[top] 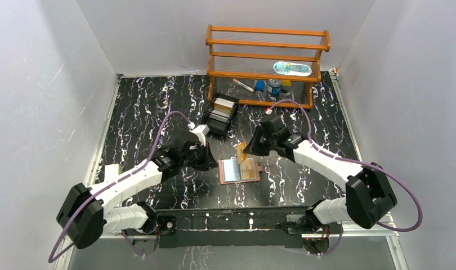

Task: Put the credit cards into the card holder
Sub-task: Insert the credit card into the card holder.

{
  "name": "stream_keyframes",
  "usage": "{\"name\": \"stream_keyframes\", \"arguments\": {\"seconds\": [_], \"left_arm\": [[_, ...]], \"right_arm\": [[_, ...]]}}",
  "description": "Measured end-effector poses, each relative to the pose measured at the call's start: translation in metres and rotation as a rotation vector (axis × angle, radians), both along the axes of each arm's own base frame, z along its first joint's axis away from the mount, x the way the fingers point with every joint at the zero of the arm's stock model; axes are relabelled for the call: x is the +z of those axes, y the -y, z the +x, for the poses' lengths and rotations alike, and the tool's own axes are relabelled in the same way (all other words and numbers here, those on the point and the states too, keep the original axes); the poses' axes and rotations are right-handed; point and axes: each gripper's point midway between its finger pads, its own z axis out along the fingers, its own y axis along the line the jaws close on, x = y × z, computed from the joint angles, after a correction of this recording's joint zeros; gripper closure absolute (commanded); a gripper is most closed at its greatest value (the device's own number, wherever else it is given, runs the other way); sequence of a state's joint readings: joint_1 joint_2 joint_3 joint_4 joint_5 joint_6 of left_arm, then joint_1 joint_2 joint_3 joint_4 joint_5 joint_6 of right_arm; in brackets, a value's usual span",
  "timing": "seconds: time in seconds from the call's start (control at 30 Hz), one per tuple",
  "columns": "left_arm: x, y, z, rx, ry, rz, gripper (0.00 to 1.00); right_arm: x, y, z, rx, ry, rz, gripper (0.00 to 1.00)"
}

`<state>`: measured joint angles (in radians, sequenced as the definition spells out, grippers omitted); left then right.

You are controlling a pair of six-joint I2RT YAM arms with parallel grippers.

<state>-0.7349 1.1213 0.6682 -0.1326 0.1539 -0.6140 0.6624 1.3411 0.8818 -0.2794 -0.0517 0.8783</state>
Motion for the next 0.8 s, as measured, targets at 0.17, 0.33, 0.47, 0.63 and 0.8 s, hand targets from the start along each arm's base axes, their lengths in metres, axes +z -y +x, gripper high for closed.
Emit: {"name": "stream_keyframes", "arguments": {"seconds": [0.17,0.33,0.47,0.63,0.8], "left_arm": [[-0.016,0.014,0.002,0.001,-0.058,-0.036,0.99],[-0.033,0.017,0.002,0.012,-0.098,-0.039,0.99],[-0.046,0.021,0.002,0.014,-0.127,-0.037,0.98],[-0.061,0.022,0.0,0.013,-0.158,-0.026,0.96],[-0.065,0.027,0.0,-0.003,-0.165,-0.045,0.96]], "right_arm": [[-0.016,0.009,-0.003,0.015,-0.039,0.047,1.0],[-0.023,0.004,-0.013,0.121,-0.021,0.108,1.0],[-0.029,0.0,-0.03,0.218,0.002,0.152,1.0],[-0.03,0.002,-0.038,0.268,0.048,0.179,1.0],[-0.034,0.004,-0.04,0.279,0.076,0.183,1.0]]}}
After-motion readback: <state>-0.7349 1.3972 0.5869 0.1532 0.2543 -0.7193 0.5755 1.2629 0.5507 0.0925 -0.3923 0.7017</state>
